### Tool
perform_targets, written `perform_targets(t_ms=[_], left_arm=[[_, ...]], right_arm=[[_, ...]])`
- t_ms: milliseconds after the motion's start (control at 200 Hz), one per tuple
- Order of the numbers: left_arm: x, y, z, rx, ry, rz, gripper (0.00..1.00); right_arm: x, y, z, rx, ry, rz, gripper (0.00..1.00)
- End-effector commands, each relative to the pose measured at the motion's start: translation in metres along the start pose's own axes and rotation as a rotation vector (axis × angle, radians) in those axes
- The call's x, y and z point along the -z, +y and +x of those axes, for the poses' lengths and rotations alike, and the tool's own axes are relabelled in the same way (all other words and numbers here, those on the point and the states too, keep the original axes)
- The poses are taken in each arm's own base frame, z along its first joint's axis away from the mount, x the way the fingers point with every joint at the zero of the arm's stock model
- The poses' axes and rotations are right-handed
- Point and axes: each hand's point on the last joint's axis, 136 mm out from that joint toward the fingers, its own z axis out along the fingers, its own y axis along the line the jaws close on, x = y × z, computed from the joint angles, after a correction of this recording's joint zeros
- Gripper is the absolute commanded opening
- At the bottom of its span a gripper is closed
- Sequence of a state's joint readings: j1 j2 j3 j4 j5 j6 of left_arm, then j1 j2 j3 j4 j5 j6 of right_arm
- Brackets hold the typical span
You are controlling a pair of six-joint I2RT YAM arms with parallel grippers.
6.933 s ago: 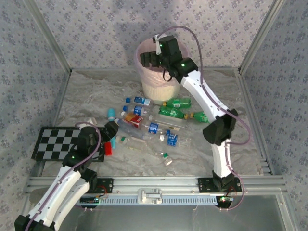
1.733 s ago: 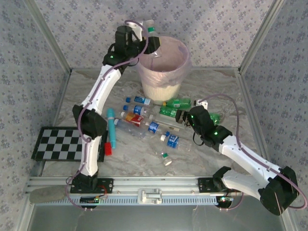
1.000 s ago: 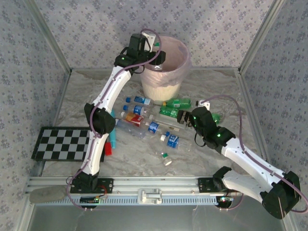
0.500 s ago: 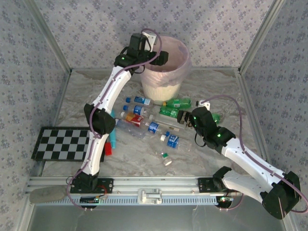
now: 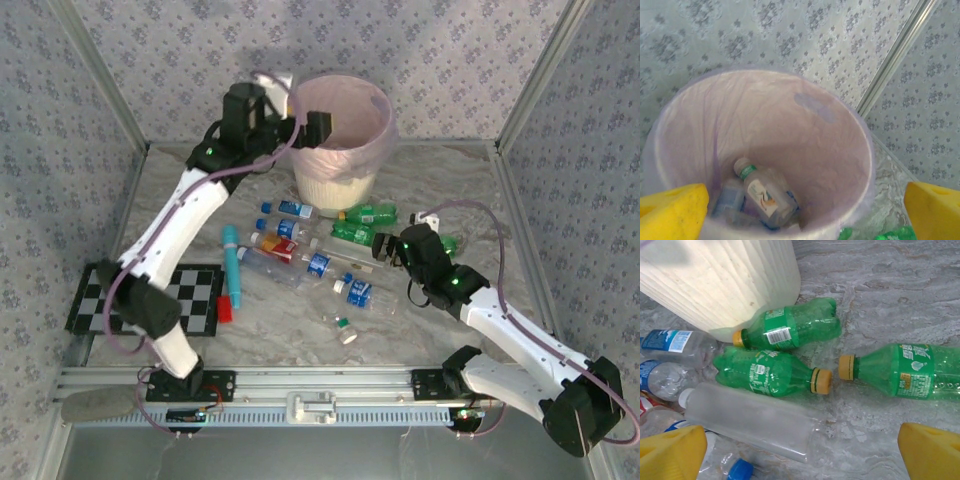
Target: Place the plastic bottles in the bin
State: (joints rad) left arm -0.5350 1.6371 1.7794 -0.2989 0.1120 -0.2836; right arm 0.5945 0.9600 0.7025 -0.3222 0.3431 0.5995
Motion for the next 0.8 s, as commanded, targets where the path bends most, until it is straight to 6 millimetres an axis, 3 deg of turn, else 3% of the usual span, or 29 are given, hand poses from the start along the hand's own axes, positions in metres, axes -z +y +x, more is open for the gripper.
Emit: perform_targets(t_ms=[0,195,370,555,665,795], left_arm=[[0.018,0.011,0.001,0.072,-0.131,-0.025,1.00],[0.053,0.041,0.072,0.229,-0.106,-0.112,1.00],[0.074,0.070,0.153,0.331,0.019,-0.221,1.00],[0.093,0.080,0.228,0.476,0.130,-0.263,1.00],[0.100,0.078,0.256,0.541,0.135,-0.281,1.00],[0.102,0.076,0.266,0.587,0.090,-0.318,1.00]], right_arm=[[-0.003,-0.011,0.010,-0.021,0.037,0.028,1.00],[-0.009,-0.032,0.011,-0.088,0.063,0.097,1.00],[-0.007,-0.076,0.012,-0.284,0.043,0.268,1.00],[-0.007,-0.105,0.019,-0.444,0.045,0.331,1.00],[-0.012,-0.114,0.018,-0.520,0.035,0.344,1.00],[-0.014,-0.119,0.019,-0.600,0.023,0.358,1.00]])
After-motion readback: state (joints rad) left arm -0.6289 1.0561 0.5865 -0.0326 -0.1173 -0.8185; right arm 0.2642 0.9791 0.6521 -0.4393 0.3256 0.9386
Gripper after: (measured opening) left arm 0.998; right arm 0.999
